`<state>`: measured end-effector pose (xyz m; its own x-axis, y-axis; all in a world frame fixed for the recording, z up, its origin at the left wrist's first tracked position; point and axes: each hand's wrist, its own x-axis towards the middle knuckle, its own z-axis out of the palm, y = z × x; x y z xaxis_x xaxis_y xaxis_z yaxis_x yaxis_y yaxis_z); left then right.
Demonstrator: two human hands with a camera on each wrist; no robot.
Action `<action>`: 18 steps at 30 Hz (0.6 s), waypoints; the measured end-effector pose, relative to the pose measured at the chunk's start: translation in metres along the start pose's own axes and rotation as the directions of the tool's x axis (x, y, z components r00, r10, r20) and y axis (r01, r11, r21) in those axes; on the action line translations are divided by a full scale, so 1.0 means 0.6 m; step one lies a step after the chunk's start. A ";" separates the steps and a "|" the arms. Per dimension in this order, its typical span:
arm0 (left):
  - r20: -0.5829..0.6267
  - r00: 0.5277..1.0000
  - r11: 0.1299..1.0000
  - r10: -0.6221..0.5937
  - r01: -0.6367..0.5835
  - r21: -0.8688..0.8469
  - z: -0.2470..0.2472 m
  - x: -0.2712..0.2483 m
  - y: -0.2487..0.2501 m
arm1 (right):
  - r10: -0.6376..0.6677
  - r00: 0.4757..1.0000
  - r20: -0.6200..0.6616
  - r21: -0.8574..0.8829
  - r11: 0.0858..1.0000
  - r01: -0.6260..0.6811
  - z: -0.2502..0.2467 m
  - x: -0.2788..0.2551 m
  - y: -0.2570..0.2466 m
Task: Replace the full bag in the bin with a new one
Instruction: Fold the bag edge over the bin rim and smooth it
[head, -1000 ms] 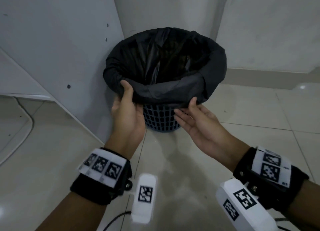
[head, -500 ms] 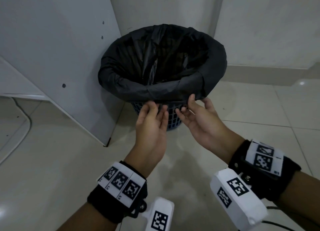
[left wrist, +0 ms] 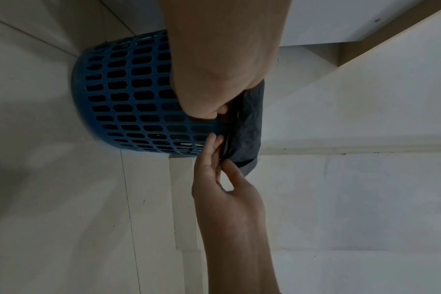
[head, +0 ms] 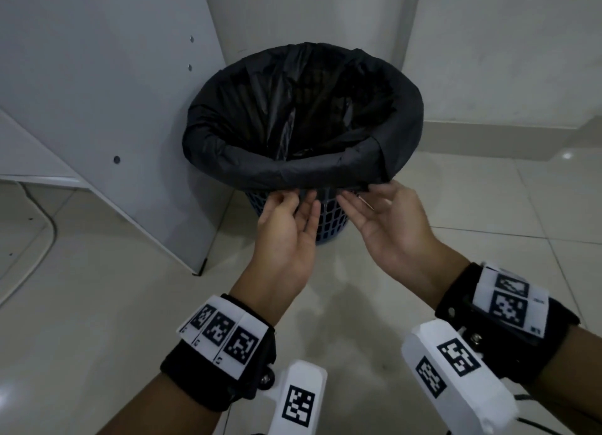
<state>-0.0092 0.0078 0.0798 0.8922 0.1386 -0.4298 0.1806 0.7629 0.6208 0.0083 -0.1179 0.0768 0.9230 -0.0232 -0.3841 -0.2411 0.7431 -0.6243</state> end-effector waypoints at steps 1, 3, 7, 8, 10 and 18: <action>0.003 1.000 1.000 0.011 -0.011 -0.013 -0.001 -0.002 0.001 | -0.002 1.000 -0.001 0.020 1.000 0.002 0.001 -0.005 -0.004; -0.004 0.999 0.998 0.036 -0.036 -0.056 -0.005 -0.007 0.004 | -0.029 1.000 -0.011 0.037 0.999 0.029 0.002 -0.011 -0.009; -0.010 0.999 0.973 0.045 -0.046 -0.227 -0.009 -0.026 0.011 | -0.107 0.994 -0.031 -0.079 0.991 0.104 -0.001 0.003 -0.007; -0.014 0.998 0.969 0.053 -0.055 -0.240 -0.008 -0.029 0.012 | -0.116 0.993 -0.037 -0.115 0.987 0.111 -0.002 0.006 -0.007; -0.024 0.998 0.976 0.065 -0.068 -0.206 -0.007 -0.027 0.015 | -0.108 0.993 -0.039 -0.149 0.984 0.101 -0.002 0.011 -0.011; -0.066 0.996 0.991 0.058 -0.065 -0.114 -0.003 -0.002 0.037 | -0.016 1.000 0.014 0.010 1.000 0.016 -0.003 0.023 -0.039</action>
<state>-0.0070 0.0256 0.0927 0.8717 0.2239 -0.4360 0.0739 0.8194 0.5685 0.0259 -0.1365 0.0852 0.9308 -0.0263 -0.3645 -0.2231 0.7492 -0.6237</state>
